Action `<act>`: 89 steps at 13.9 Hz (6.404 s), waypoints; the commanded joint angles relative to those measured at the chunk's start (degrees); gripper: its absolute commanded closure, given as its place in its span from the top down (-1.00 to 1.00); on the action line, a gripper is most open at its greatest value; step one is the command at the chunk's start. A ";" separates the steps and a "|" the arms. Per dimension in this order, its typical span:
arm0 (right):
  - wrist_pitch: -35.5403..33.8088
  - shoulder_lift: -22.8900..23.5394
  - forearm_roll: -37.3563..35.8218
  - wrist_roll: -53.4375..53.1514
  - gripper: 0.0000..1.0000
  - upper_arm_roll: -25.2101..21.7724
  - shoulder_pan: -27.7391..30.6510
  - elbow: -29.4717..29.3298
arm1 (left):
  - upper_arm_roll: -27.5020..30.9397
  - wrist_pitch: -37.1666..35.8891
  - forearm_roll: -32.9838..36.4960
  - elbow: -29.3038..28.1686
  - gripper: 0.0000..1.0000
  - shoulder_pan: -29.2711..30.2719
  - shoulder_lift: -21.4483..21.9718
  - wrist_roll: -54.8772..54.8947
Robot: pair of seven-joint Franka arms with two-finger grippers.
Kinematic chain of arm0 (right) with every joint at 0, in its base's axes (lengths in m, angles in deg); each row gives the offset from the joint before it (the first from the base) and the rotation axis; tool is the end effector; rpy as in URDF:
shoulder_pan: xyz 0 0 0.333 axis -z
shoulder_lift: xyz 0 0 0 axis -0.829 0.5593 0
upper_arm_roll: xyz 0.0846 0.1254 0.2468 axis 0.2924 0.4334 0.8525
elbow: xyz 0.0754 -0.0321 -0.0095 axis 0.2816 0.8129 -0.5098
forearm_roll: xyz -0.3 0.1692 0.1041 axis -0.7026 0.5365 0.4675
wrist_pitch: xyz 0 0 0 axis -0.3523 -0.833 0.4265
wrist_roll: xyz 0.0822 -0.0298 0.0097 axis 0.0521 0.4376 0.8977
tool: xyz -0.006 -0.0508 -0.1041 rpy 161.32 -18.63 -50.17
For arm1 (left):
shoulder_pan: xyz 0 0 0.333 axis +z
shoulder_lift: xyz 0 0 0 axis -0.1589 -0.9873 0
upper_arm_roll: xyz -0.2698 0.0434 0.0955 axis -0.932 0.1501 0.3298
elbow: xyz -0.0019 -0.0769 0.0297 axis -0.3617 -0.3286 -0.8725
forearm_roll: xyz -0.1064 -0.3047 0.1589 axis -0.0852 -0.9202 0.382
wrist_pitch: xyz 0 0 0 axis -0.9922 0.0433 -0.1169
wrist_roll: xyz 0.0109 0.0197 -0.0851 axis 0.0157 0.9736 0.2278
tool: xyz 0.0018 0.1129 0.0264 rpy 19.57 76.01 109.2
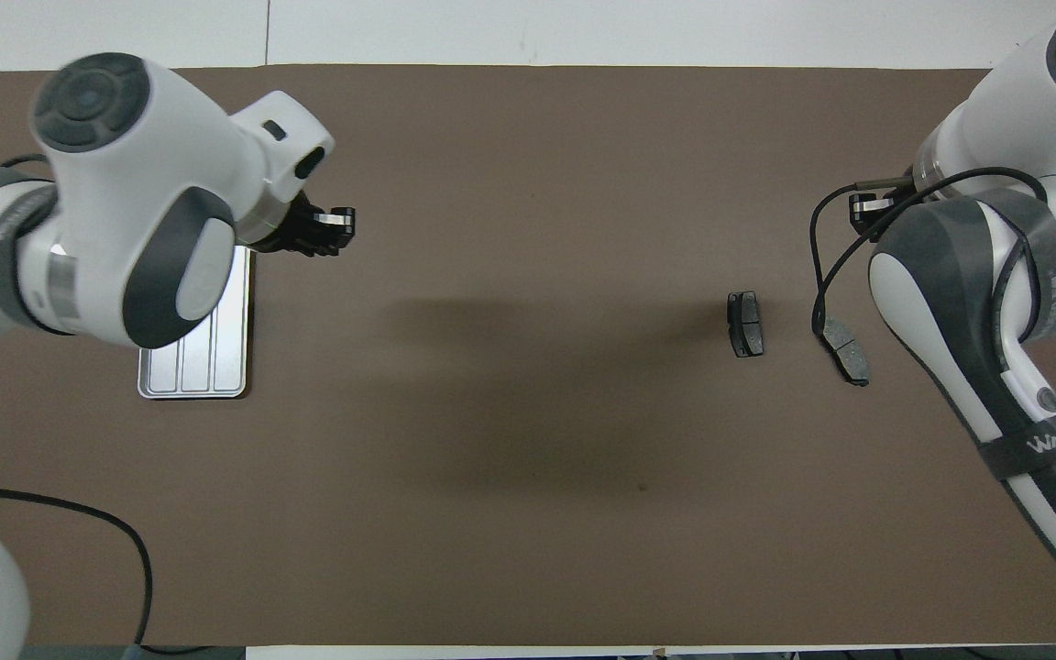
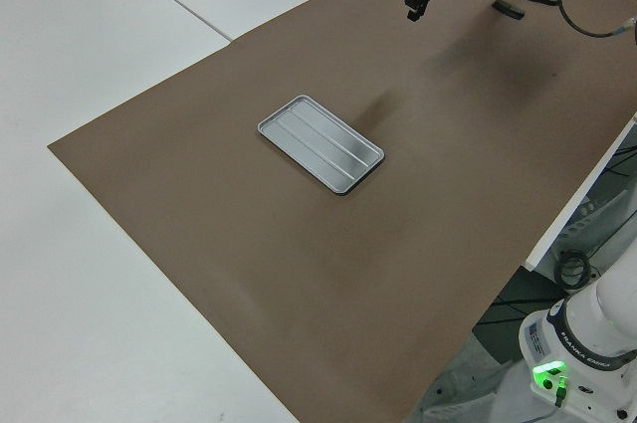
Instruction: Pick bearing gear from pile to tray
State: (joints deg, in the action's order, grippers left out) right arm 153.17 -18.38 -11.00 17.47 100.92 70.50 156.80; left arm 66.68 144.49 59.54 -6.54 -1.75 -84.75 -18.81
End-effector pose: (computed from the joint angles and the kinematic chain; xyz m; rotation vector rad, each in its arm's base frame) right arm 0.5841 0.0463 0.4748 2.9323 -0.0477 -0.0035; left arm 0.5875 -0.1273 0.4597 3.0664 -0.0906 0.0333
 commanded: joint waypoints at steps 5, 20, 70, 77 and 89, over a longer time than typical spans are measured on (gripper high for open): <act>-3.06 -5.05 5.84 0.83 -1.00 3.19 -1.41 0.30 | -0.63 0.02 -0.99 -2.84 -1.00 14.31 1.70 18.64; 0.09 -5.42 14.47 -49.95 -1.00 4.52 -21.09 1.00 | -0.37 19.87 -0.90 -30.88 -1.00 14.41 11.19 24.10; 33.49 24.12 -14.10 -62.28 -1.00 3.90 -29.63 2.85 | -0.37 35.88 -0.81 -39.41 0.02 13.00 5.57 24.01; 32.89 24.04 -13.83 -62.90 -0.19 3.90 -29.63 2.94 | -0.37 35.88 -0.81 -39.07 -0.45 13.09 5.31 23.93; 29.28 24.04 -14.10 -62.55 1.00 3.90 -29.80 1.09 | -0.37 35.18 -0.81 -38.80 0.43 13.35 5.48 23.93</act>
State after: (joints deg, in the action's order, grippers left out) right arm 183.34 5.27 -22.95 -44.31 104.15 40.12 158.55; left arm 65.84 178.84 59.45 -44.80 11.97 -79.03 4.21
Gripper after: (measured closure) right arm 0.000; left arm 0.379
